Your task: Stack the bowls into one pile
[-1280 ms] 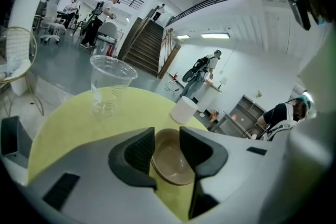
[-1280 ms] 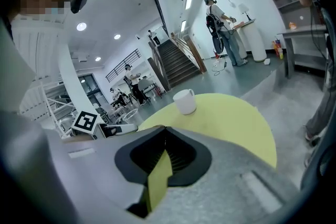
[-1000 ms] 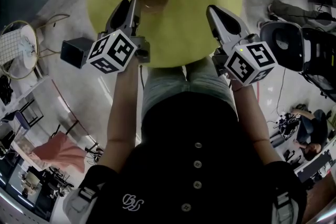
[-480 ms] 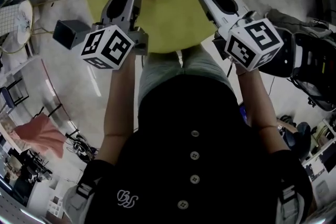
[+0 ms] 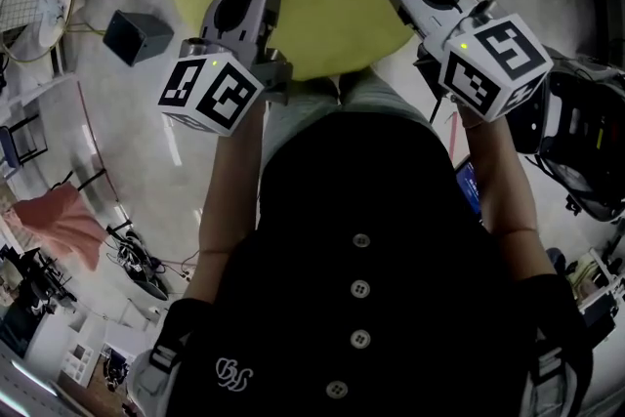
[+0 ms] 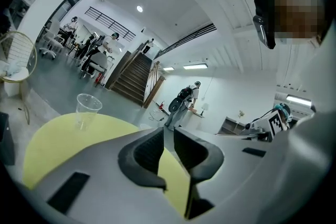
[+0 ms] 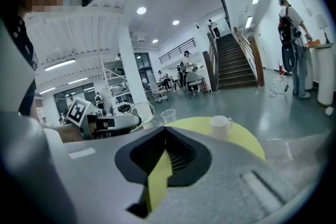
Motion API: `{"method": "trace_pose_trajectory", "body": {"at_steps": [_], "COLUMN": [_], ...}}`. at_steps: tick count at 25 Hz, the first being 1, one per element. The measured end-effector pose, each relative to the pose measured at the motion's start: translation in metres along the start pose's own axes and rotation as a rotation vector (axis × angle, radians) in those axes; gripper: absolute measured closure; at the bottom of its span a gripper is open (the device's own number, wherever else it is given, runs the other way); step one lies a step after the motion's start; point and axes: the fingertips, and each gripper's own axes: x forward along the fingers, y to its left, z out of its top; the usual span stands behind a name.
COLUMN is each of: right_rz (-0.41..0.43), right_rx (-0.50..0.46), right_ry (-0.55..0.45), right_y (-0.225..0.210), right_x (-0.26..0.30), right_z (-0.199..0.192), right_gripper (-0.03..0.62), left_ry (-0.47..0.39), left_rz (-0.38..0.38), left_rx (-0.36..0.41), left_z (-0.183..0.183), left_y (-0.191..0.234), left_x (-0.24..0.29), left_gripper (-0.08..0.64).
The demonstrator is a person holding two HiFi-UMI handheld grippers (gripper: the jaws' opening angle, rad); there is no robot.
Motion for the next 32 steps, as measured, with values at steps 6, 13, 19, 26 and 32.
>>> {"method": "trace_pose_trajectory", "body": {"at_steps": [6, 13, 19, 26, 32], "right_rz": [0.058, 0.124, 0.173, 0.231, 0.241], "right_rx": [-0.093, -0.105, -0.095, -0.115, -0.098], "right_ry": [0.033, 0.07, 0.09, 0.126, 0.124], "right_y": [0.009, 0.022, 0.029, 0.04, 0.052], "right_x": [-0.049, -0.056, -0.065, -0.056, -0.044], "right_z": [-0.009, -0.015, -0.022, -0.028, -0.032], "right_gripper": [0.589, 0.589, 0.589, 0.589, 0.589], "left_ry": [-0.009, 0.021, 0.091, 0.124, 0.143], "left_rz": [-0.071, -0.163, -0.203, -0.228, -0.244], "left_rx": [0.011, 0.013, 0.069, 0.035, 0.018], "left_z": [-0.023, -0.033, -0.051, -0.058, -0.06], "left_y": [-0.064, -0.086, -0.105, -0.101, -0.093], "left_x": [-0.012, -0.017, -0.018, -0.023, -0.029], "left_gripper": [0.515, 0.52, 0.52, 0.52, 0.52]}}
